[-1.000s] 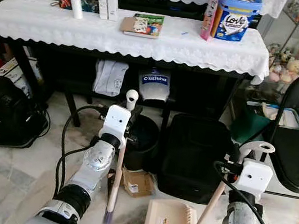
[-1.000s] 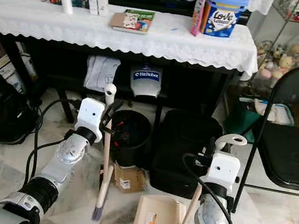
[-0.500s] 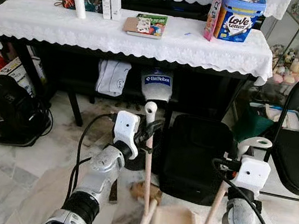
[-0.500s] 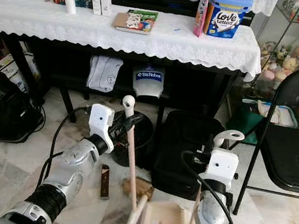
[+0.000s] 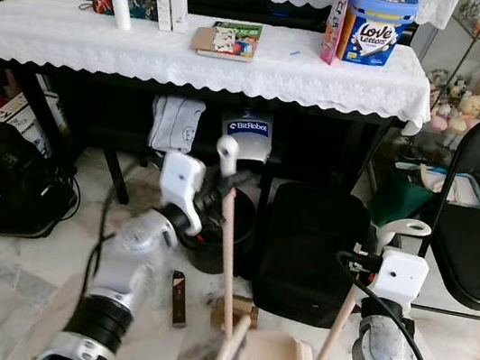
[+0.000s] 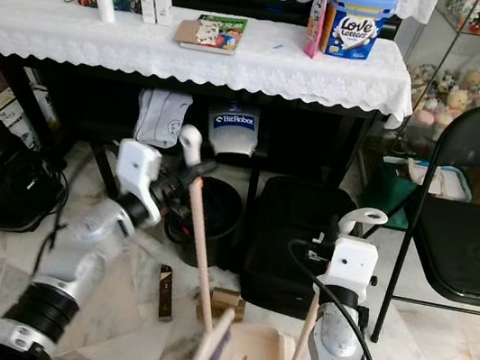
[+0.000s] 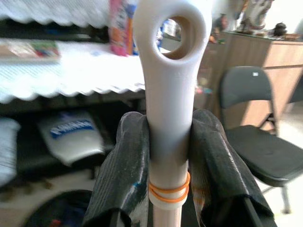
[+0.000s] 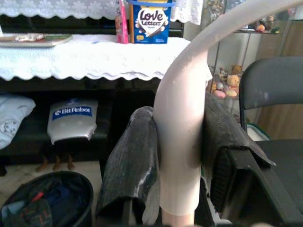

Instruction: Sweep floor

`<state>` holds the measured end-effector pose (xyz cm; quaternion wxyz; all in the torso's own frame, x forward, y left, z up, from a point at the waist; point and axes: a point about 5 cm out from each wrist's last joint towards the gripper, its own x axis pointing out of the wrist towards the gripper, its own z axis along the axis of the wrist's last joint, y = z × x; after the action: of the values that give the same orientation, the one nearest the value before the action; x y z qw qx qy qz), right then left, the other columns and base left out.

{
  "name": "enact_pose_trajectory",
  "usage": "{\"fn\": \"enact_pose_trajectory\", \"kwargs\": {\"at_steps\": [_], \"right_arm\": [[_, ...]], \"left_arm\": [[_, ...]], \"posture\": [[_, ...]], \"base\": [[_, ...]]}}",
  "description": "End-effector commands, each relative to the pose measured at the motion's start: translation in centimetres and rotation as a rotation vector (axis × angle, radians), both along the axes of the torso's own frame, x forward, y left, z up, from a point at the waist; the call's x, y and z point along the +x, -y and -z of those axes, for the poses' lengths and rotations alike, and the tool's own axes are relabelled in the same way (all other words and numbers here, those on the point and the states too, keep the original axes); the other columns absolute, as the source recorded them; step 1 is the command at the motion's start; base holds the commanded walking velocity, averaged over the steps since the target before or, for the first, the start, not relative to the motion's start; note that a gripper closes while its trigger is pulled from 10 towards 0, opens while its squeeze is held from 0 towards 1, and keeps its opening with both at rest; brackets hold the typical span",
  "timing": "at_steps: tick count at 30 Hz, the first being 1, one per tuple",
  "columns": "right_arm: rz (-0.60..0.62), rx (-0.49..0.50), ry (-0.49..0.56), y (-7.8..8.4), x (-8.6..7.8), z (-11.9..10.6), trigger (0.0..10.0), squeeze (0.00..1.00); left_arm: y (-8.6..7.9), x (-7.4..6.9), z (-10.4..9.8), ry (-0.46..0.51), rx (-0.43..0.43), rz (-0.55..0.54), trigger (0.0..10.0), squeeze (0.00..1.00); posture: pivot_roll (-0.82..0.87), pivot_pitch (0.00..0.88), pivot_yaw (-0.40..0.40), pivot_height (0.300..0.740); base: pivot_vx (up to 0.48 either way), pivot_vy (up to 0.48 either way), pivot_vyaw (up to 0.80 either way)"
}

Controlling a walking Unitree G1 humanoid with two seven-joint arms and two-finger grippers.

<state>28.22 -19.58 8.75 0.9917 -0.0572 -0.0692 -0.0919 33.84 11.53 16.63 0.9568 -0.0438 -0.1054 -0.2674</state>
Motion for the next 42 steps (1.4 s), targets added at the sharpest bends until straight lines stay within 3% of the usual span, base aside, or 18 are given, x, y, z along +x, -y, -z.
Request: {"fn": "enact_pose_trajectory", "kwargs": {"at_steps": [1, 5, 8, 12, 14, 19, 22, 26, 28, 33, 35, 38, 42], "right_arm": [[-0.006, 0.007, 0.032, -0.2, 0.3, -0.5, 10.0, 0.00], [-0.008, 0.011, 0.030, -0.3, 0.4, -0.4, 10.0, 0.00], [-0.008, 0.015, 0.033, -0.4, 0.4, -0.4, 10.0, 0.00], [-0.003, 0.016, 0.039, -0.4, 0.4, -0.5, 10.0, 0.00], [0.000, 0.016, 0.039, -0.2, 0.4, -0.5, 10.0, 0.00], [0.000, 0.015, 0.038, -0.2, 0.4, -0.4, 10.0, 0.00], [-0.002, 0.016, 0.038, -0.3, 0.5, -0.4, 10.0, 0.00], [-0.001, 0.018, 0.040, -0.4, 0.6, -0.5, 10.0, 0.00], [-0.003, 0.019, 0.037, -0.4, 0.5, -0.4, 10.0, 0.00], [-0.005, 0.020, 0.037, -0.4, 0.6, -0.4, 10.0, 0.00], [-0.005, 0.021, 0.038, -0.4, 0.6, -0.4, 10.0, 0.00], [-0.005, 0.022, 0.038, -0.4, 0.6, -0.4, 10.0, 0.00], [-0.007, 0.022, 0.033, -0.5, 0.7, -0.3, 10.0, 0.00]], "left_arm": [[-0.8, 0.3, -3.0, 0.111, 0.027, -0.008, 10.0, 0.00], [-1.9, 0.7, -3.9, 0.155, 0.140, -0.023, 10.0, 0.00], [-2.0, 0.9, -4.0, 0.157, 0.129, -0.061, 10.0, 0.00], [-1.0, 1.0, -3.0, 0.154, 0.154, -0.118, 10.0, 0.00], [-0.3, 0.8, -2.6, 0.145, 0.122, -0.101, 10.0, 0.00], [2.4, -0.1, -0.5, 0.086, 0.071, -0.015, 10.0, 0.00], [5.3, -1.4, 1.4, -0.016, 0.076, 0.158, 10.0, 0.00], [6.6, -2.7, 2.5, -0.082, 0.115, 0.324, 10.0, 0.00], [6.3, -2.9, 2.5, -0.104, 0.118, 0.375, 10.0, 0.00], [5.2, -2.3, 1.4, -0.077, 0.071, 0.326, 10.0, 0.00], [2.9, -0.6, -0.6, 0.016, 0.108, 0.143, 10.0, 0.00], [2.3, -0.2, -1.0, 0.050, 0.149, 0.096, 10.0, 0.00], [0.0, 0.8, -2.2, 0.120, 0.239, -0.058, 10.0, 0.00]], "posture": [[-0.08, 0.000, 0.022, 0.740], [-0.08, 0.000, 0.027, 0.740], [-0.08, 0.000, 0.030, 0.740], [-0.09, 0.000, 0.033, 0.740], [-0.09, 0.000, 0.034, 0.740], [-0.09, 0.000, 0.032, 0.740], [-0.09, 0.000, 0.034, 0.740], [-0.09, 0.000, 0.035, 0.740], [-0.08, 0.000, 0.035, 0.740], [-0.08, 0.000, 0.035, 0.740], [-0.08, 0.000, 0.036, 0.740], [-0.08, 0.000, 0.036, 0.740], [-0.08, 0.000, 0.034, 0.740]], "base": [[0.000, 0.000, 0.00], [0.000, 0.000, 0.00], [0.000, 0.000, 0.00], [0.000, 0.000, 0.00], [0.000, 0.000, 0.00], [0.000, 0.000, 0.00], [0.000, 0.000, 0.00], [0.000, 0.000, 0.00], [0.000, 0.000, 0.00], [0.000, 0.000, 0.00], [0.000, 0.000, 0.00], [0.000, 0.000, 0.00], [0.000, 0.000, 0.00]]}}
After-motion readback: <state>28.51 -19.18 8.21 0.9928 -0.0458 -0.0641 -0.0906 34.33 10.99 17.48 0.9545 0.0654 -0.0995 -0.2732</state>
